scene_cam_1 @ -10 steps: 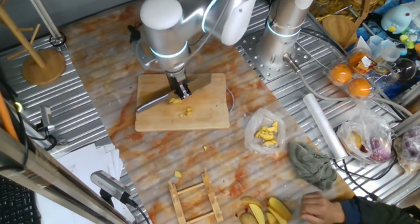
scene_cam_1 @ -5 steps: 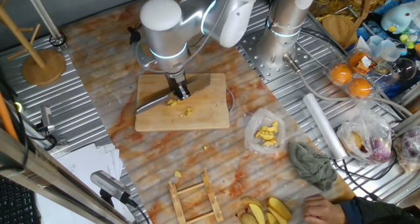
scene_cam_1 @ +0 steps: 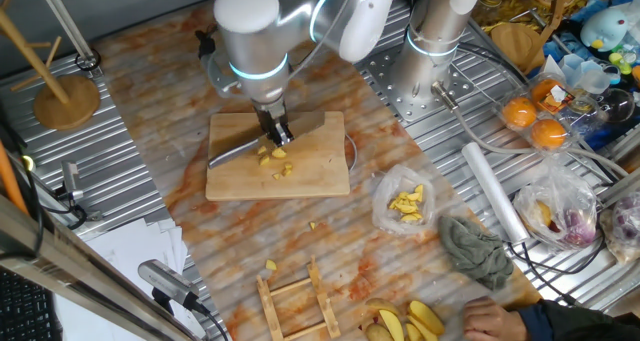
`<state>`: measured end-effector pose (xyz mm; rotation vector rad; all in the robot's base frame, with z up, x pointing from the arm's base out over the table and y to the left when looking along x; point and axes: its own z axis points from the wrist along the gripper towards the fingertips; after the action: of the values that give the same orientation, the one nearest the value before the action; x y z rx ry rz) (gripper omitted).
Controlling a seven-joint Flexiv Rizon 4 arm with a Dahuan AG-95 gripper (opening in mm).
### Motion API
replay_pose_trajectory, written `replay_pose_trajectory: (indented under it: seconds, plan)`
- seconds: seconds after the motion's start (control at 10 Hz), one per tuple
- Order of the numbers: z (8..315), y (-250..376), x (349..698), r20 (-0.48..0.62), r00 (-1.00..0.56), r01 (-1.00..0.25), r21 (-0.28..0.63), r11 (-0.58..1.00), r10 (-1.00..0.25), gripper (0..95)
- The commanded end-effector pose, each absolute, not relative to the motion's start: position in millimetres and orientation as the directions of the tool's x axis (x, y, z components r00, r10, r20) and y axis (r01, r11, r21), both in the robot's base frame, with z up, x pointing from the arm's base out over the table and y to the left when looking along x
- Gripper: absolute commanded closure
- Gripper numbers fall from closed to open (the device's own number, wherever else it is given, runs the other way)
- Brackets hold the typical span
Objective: Chop the potatoes
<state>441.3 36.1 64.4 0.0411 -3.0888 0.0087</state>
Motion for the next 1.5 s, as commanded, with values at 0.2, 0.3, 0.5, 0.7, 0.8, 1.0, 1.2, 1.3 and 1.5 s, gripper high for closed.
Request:
replay_pose_trajectory:
  seconds: [0.2, 0.3, 0.5, 0.7, 0.8, 1.0, 1.2, 1.3, 1.5]
  plan:
    - [63, 36, 444, 0.056, -0.998, -0.030, 0.001, 1.000, -0.030, 95.0]
    - [64, 37, 443, 0.055, -0.998, -0.027, 0.007, 1.000, -0.027, 95.0]
    - [68, 42, 443, 0.056, -0.998, -0.022, 0.013, 1.000, -0.022, 95.0]
    - [67, 43, 443, 0.057, -0.998, -0.018, 0.013, 1.000, -0.019, 95.0]
    - [65, 43, 443, 0.058, -0.998, -0.020, 0.014, 1.000, -0.021, 95.0]
    - [60, 45, 437, 0.057, -0.998, -0.023, 0.012, 1.000, -0.023, 95.0]
    - [58, 44, 433, 0.056, -0.998, -0.022, 0.012, 1.000, -0.022, 95.0]
    - [57, 45, 433, 0.054, -0.998, -0.020, 0.012, 1.000, -0.021, 95.0]
    - [56, 46, 433, 0.053, -0.998, -0.017, 0.012, 1.000, -0.018, 95.0]
